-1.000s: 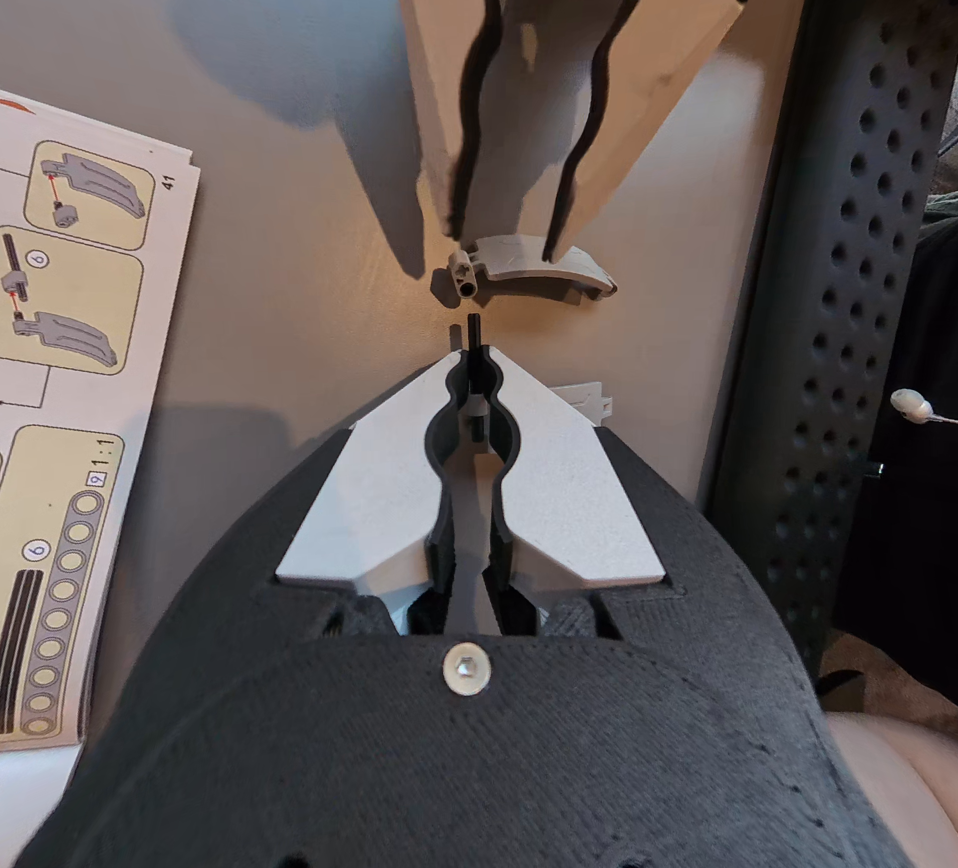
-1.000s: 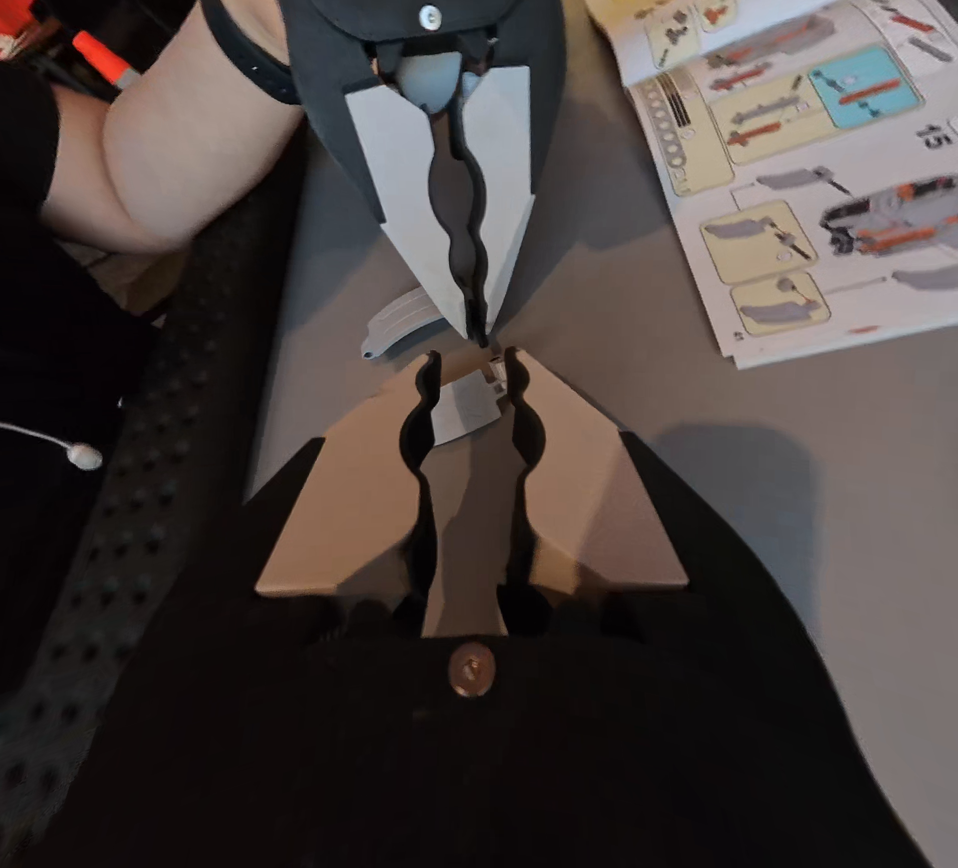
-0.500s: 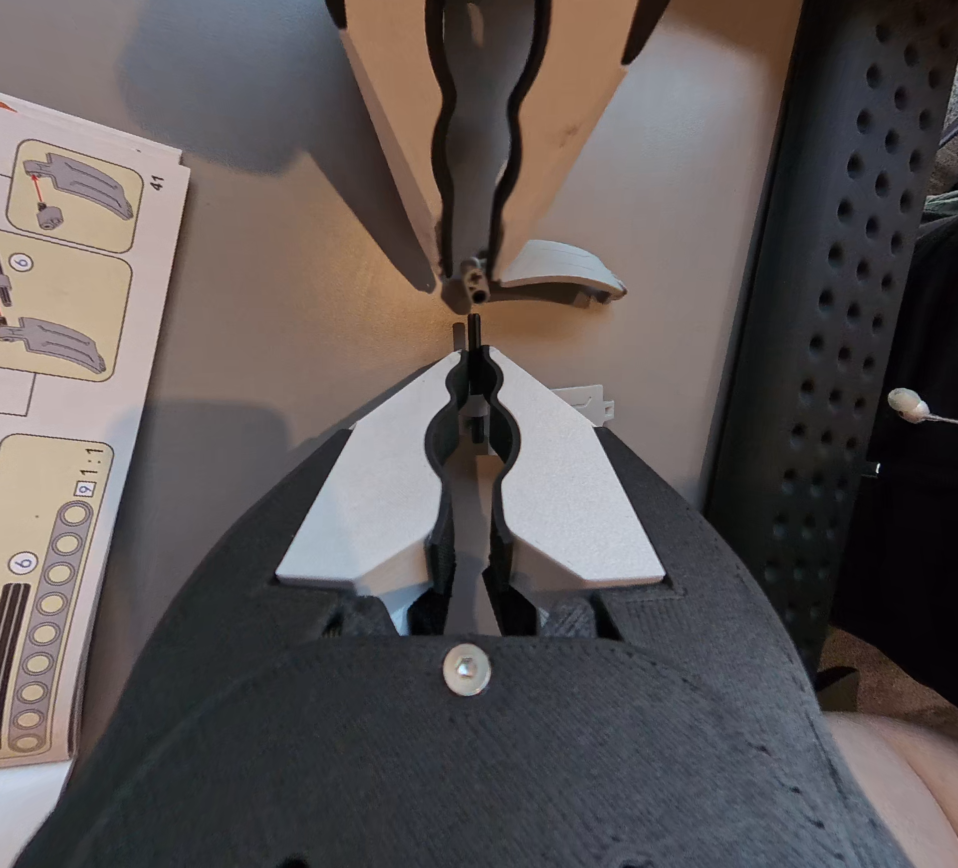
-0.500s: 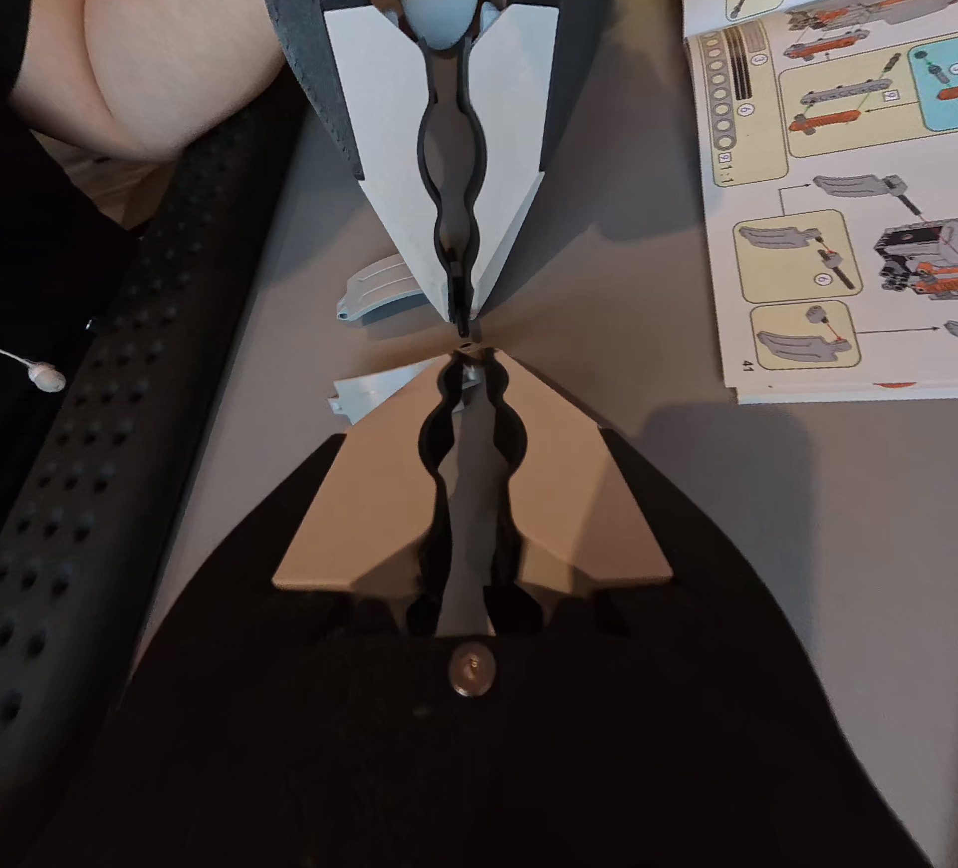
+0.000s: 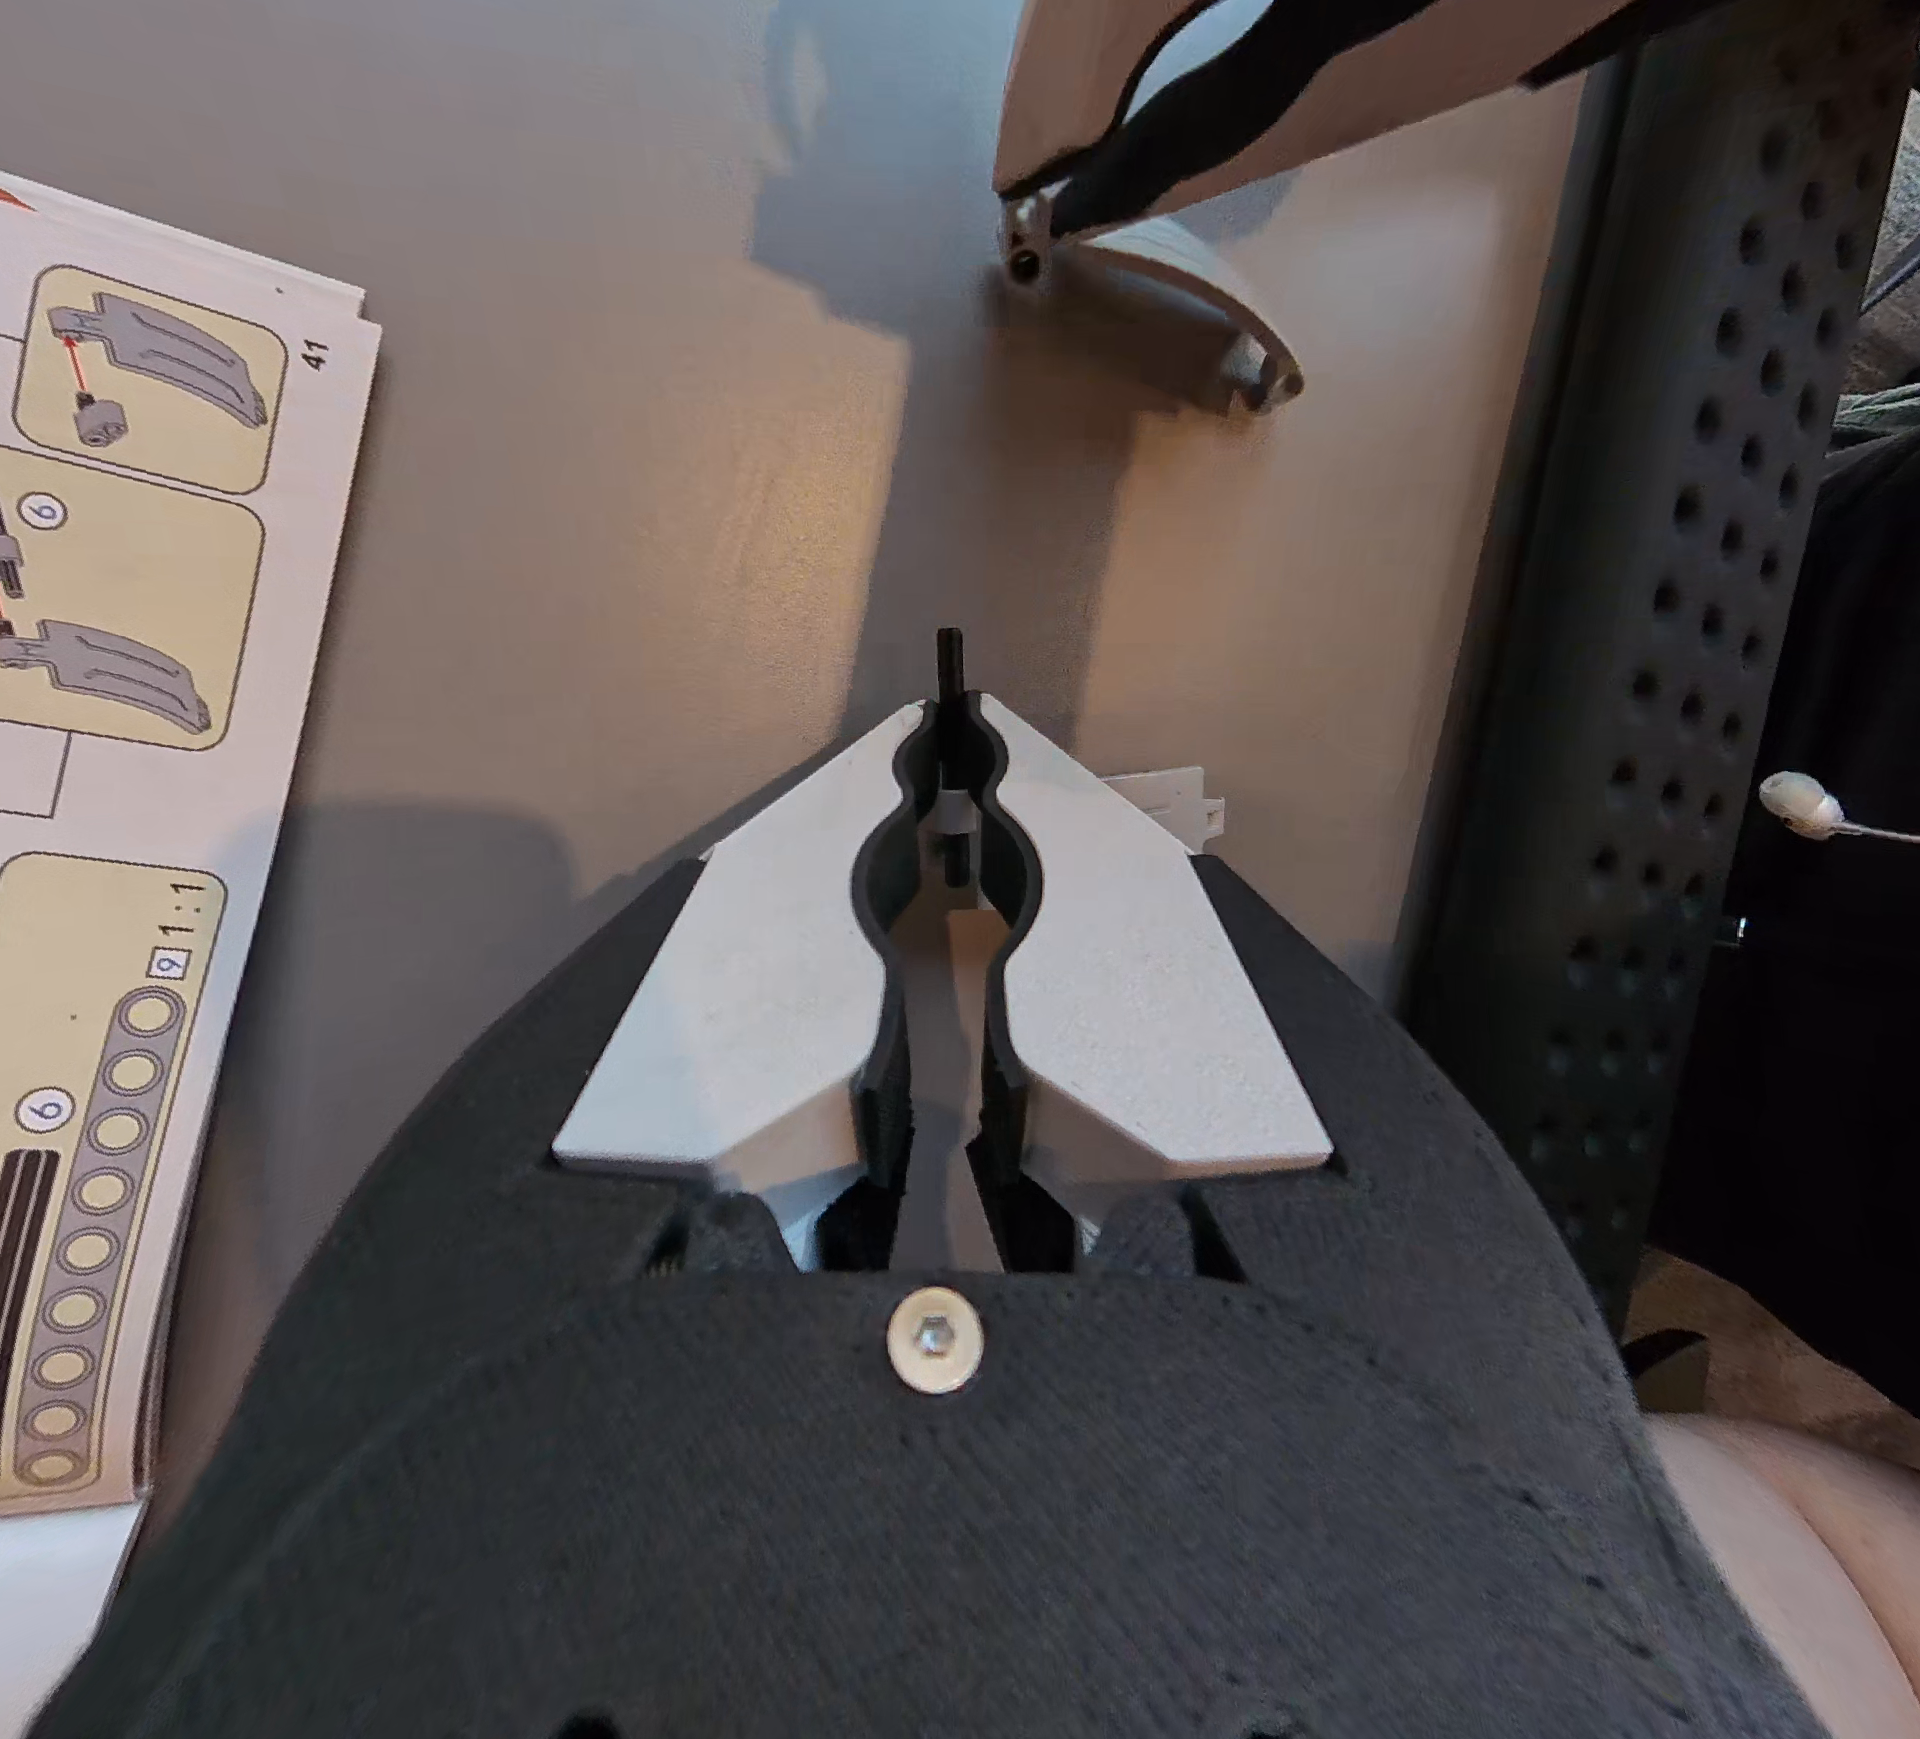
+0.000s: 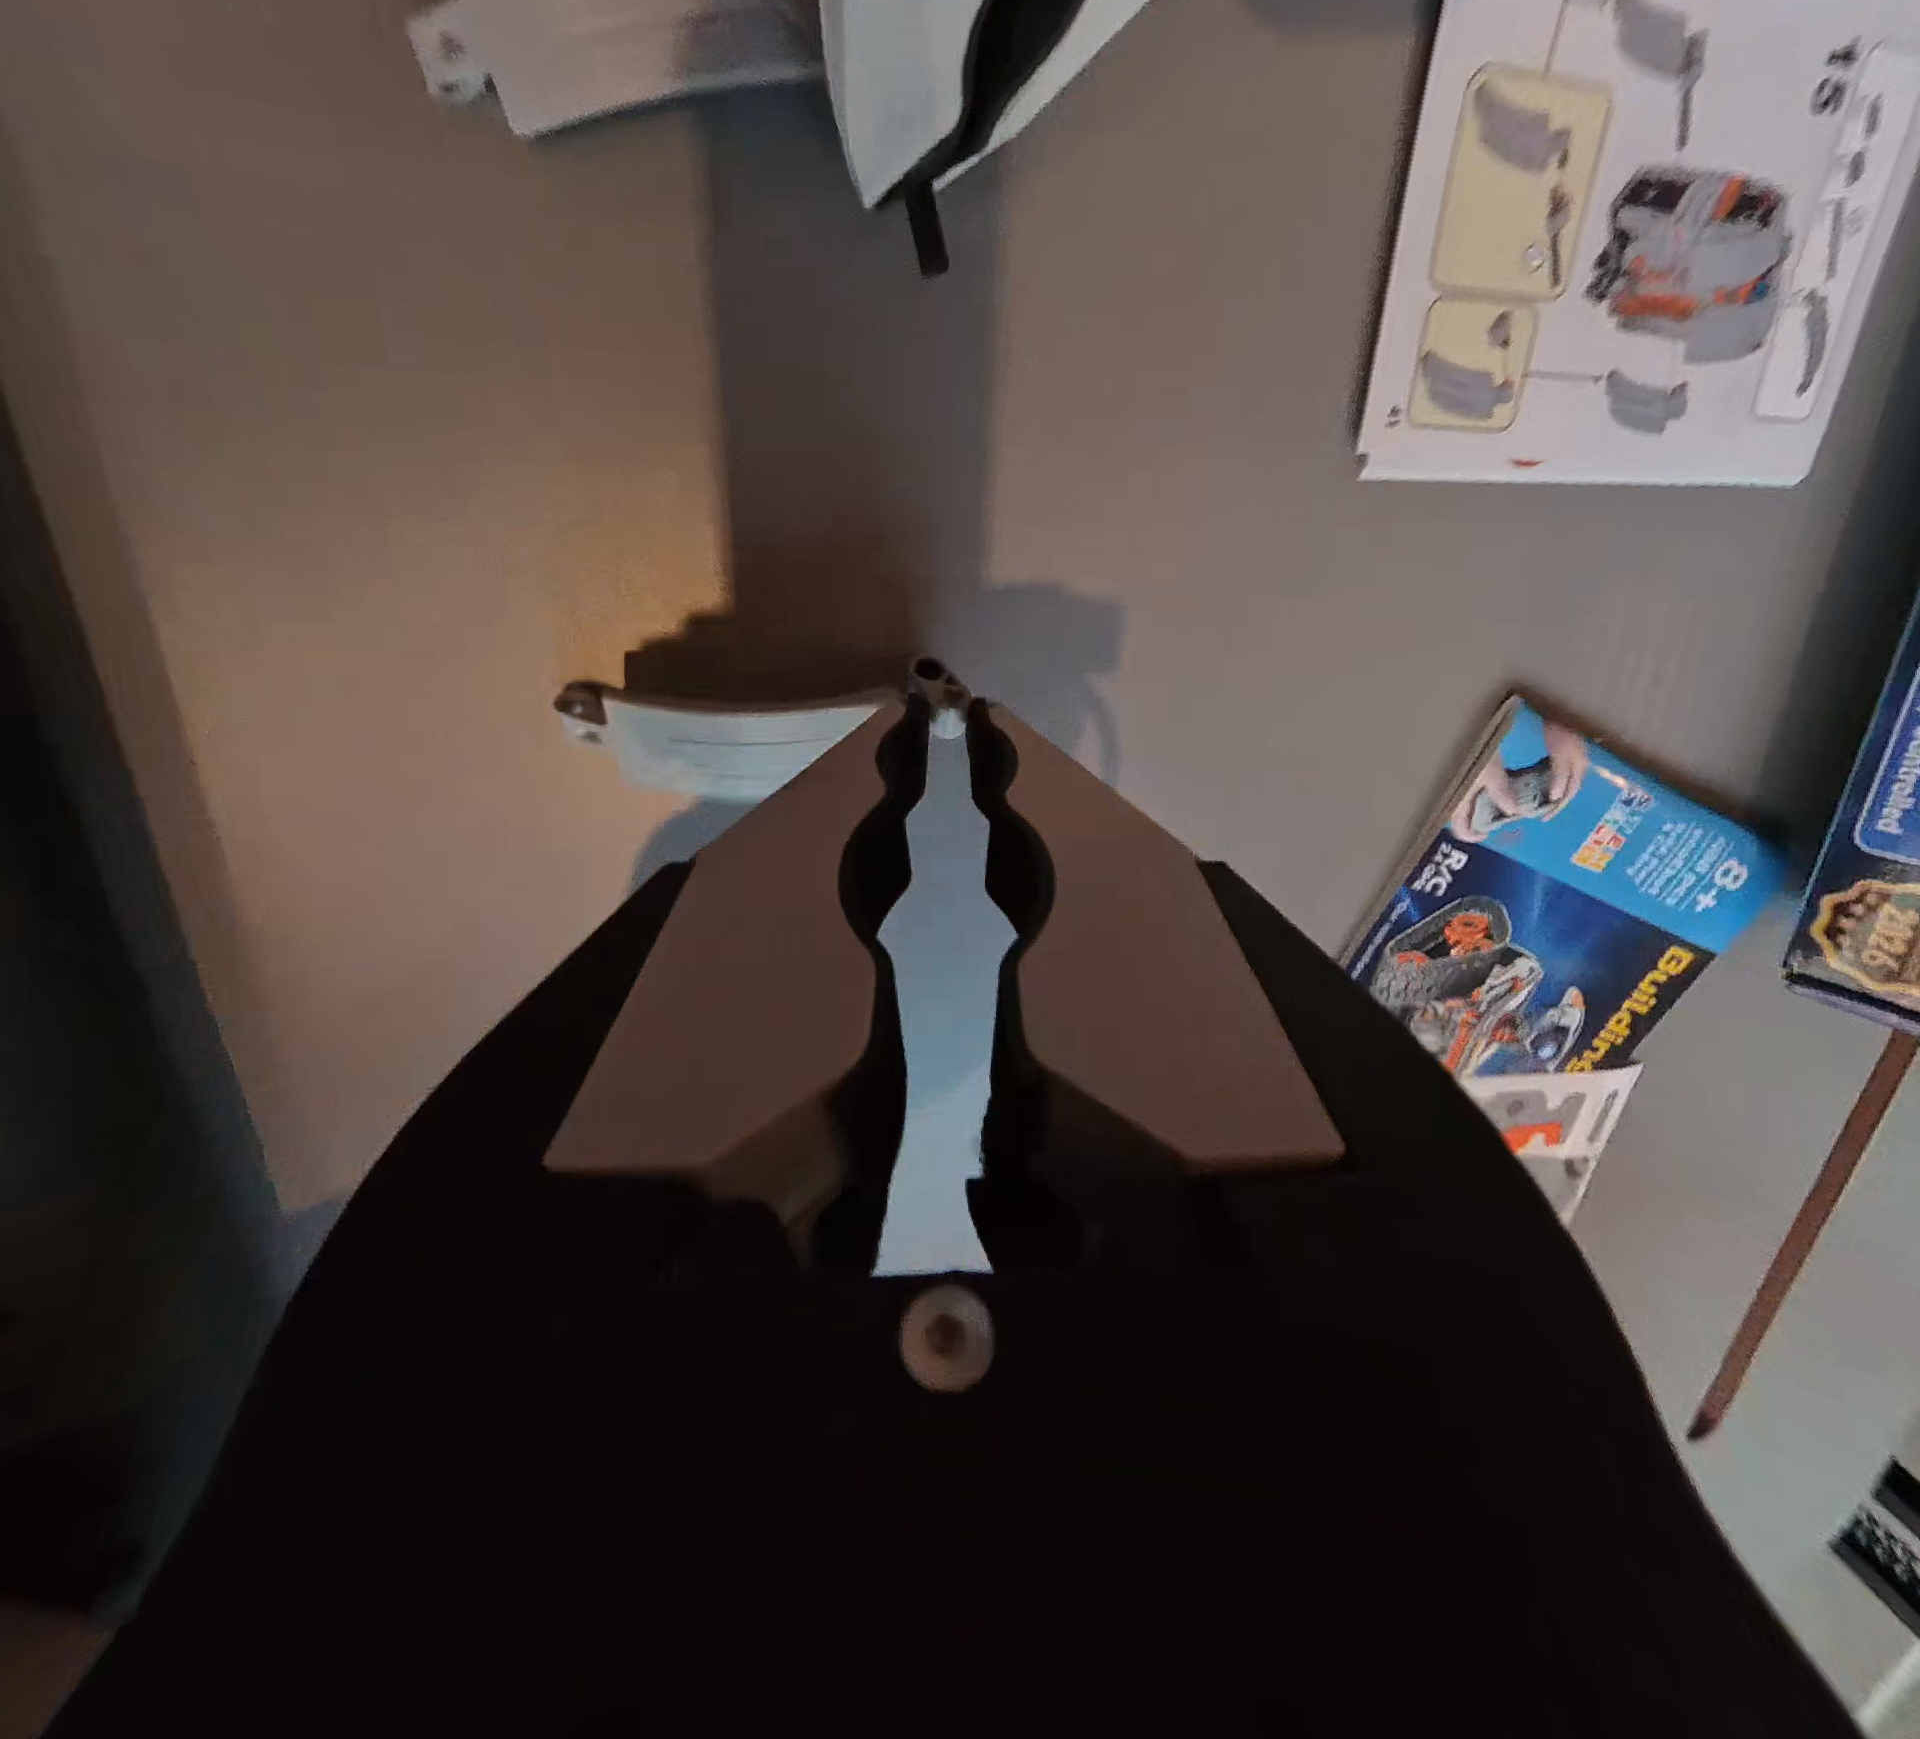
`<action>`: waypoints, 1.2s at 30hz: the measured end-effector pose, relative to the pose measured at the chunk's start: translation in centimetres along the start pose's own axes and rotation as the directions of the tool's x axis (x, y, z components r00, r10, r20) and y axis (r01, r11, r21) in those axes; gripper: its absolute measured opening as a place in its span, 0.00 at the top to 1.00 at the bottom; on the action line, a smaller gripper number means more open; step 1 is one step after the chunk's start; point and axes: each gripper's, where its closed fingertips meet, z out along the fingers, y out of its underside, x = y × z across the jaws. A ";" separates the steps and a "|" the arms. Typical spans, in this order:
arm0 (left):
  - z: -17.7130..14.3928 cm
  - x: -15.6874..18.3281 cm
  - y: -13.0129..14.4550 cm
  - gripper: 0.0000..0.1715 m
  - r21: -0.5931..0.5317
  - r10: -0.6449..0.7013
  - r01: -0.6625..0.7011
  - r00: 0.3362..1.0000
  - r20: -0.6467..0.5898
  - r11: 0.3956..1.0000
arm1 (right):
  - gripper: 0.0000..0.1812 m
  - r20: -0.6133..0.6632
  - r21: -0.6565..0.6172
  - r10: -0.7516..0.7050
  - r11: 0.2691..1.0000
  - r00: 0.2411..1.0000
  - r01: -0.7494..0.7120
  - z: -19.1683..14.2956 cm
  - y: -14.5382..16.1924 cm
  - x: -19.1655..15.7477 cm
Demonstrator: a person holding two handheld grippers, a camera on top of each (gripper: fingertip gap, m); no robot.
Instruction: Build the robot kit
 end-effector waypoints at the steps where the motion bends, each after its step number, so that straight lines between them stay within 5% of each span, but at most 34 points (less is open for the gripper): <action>1: 0.0 0.0 0.0 0.99 0.001 -0.002 0.002 1.000 0.001 1.000 | 0.97 -0.013 -0.027 0.002 1.000 1.000 -0.002 0.4 0.2 0.1; 7: -0.1 -0.1 0.0 0.99 0.003 -0.008 0.008 1.000 0.003 1.000 | 0.96 -0.007 0.017 0.096 0.995 0.995 -0.096 0.5 0.6 0.8; 11: 0.0 -0.1 0.1 0.99 -0.005 -0.010 0.010 1.000 -0.001 1.000 | 0.86 0.114 0.215 0.156 0.960 0.981 -0.178 -0.3 -0.3 0.5; 16: 0.0 0.0 0.1 0.99 -0.006 -0.005 0.005 1.000 0.000 1.000 | 0.87 0.284 0.563 0.222 0.749 0.933 -0.349 -2.2 -0.4 1.2; 20: 0.1 -0.1 0.1 0.99 -0.002 -0.008 0.008 1.000 -0.009 1.000 | 0.88 0.464 0.656 0.256 0.544 0.848 -0.523 -3.0 -0.3 0.8; 36: 0.3 0.1 -0.1 0.99 -0.003 -0.006 0.006 1.000 -0.015 1.000 | 0.95 0.431 0.534 0.277 0.689 0.859 -0.490 0.2 0.1 -0.1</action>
